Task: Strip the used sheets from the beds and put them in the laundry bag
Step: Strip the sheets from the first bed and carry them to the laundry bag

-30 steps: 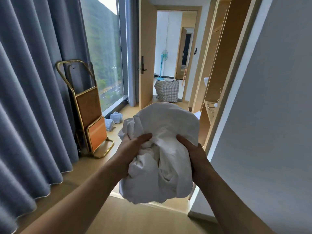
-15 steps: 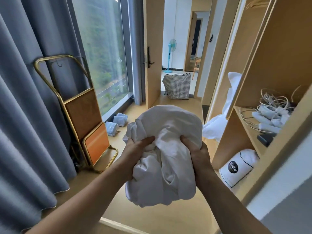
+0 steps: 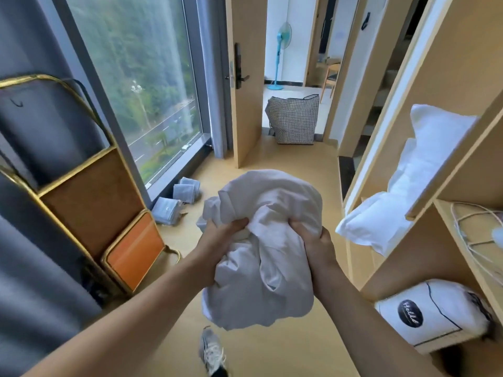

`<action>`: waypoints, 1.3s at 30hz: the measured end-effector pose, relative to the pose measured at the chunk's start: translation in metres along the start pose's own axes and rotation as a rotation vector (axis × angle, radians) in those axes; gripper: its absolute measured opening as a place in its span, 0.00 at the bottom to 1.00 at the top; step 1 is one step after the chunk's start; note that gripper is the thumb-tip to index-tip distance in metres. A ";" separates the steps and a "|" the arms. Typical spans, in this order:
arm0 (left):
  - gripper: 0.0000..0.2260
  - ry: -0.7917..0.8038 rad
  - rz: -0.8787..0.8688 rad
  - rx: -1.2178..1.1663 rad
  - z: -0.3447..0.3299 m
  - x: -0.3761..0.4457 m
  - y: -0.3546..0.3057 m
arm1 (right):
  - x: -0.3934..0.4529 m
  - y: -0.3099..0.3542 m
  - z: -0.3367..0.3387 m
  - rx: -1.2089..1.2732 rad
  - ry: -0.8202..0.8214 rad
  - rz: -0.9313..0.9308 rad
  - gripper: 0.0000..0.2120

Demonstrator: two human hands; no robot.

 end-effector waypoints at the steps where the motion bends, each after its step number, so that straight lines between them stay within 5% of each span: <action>1: 0.23 0.023 -0.002 -0.003 -0.002 0.025 -0.002 | 0.021 0.004 -0.003 0.001 -0.016 -0.003 0.34; 6: 0.09 0.114 -0.019 -0.012 -0.014 0.167 -0.037 | 0.143 0.044 -0.030 -0.024 -0.133 0.032 0.40; 13: 0.11 0.225 0.043 -0.017 -0.040 0.353 -0.102 | 0.291 0.119 -0.064 -0.020 -0.304 0.053 0.41; 17: 0.13 0.254 0.104 0.011 -0.049 0.440 -0.113 | 0.366 0.140 -0.076 -0.026 -0.356 0.043 0.30; 26: 0.18 0.211 0.192 0.063 -0.054 0.676 -0.112 | 0.599 0.158 -0.112 0.028 -0.326 -0.034 0.28; 39: 0.17 0.093 0.165 0.153 -0.073 1.006 -0.229 | 0.940 0.280 -0.195 0.032 -0.223 -0.067 0.31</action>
Point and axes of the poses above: each hand's wrist, its own x-axis towards the middle knuckle, its own z-axis out of the back of the hand, y = z × x, the point moved 8 cm from there along x, towards the middle knuckle, and after that the axes turned 1 degree about z, right-handed, at the moved point
